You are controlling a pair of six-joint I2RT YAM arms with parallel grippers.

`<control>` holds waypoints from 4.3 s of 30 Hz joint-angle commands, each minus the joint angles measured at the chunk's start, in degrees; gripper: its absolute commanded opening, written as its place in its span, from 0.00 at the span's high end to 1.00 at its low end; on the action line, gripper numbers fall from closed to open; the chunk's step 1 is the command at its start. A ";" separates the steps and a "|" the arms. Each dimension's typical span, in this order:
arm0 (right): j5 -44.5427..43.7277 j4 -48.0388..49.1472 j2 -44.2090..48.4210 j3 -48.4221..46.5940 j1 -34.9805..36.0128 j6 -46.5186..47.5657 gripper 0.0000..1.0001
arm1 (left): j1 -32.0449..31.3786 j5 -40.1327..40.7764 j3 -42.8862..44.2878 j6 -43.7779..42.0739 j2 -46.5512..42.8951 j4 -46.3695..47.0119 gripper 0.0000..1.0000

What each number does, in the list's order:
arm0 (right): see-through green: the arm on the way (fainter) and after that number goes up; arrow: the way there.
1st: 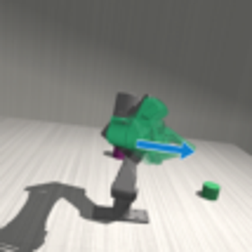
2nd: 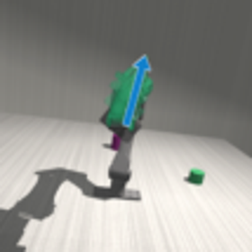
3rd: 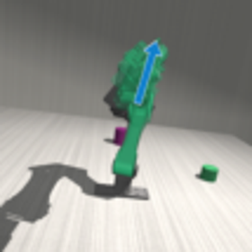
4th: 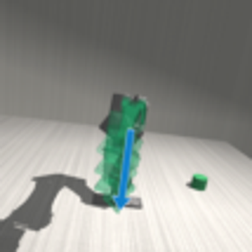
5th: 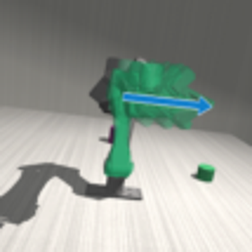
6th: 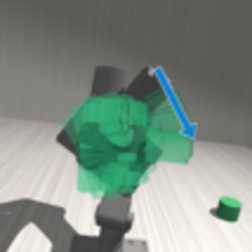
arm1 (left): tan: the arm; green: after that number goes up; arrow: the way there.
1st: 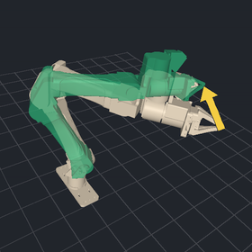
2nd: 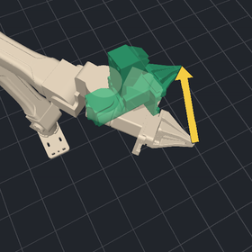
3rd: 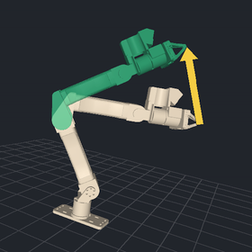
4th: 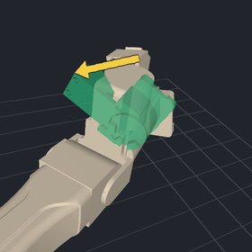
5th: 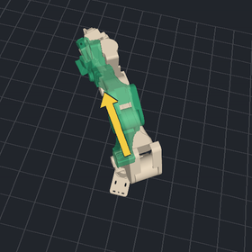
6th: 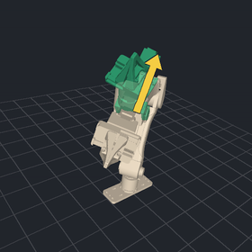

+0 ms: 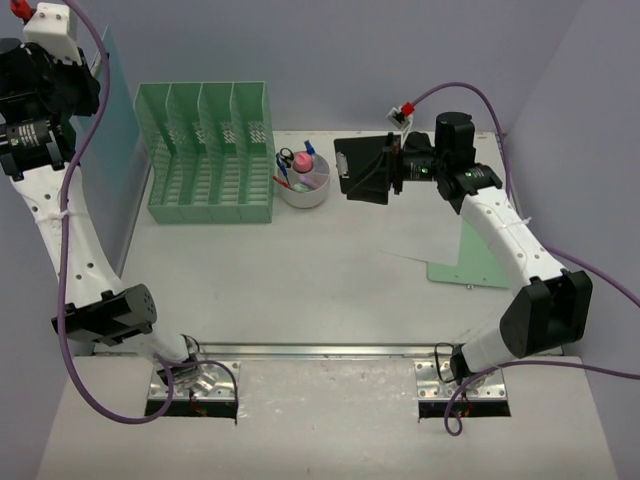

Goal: Organize the desk

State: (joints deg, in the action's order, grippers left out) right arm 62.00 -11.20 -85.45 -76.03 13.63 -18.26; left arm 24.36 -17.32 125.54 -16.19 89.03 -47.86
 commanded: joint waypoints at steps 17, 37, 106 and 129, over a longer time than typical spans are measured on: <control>0.84 2.94 -1.47 0.09 0.08 -1.16 0.01 | 1.48 -7.90 2.70 4.32 2.37 5.84 1.00; 1.46 3.82 -3.76 -0.17 0.00 -2.39 0.01 | 1.48 -11.60 -9.42 12.49 8.09 21.92 1.00; -34.14 -22.92 -32.05 -28.38 -21.36 35.92 0.05 | -19.44 -13.69 -39.66 -0.96 -14.06 30.54 0.26; -32.56 -1.89 -54.47 -35.68 -21.71 46.12 0.01 | -19.53 -15.81 -42.22 4.32 -13.89 27.90 0.26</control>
State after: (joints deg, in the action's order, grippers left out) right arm 28.99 -15.59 -138.87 -109.30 -7.97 25.56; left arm 4.93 -32.25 82.70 -12.95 76.05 -20.99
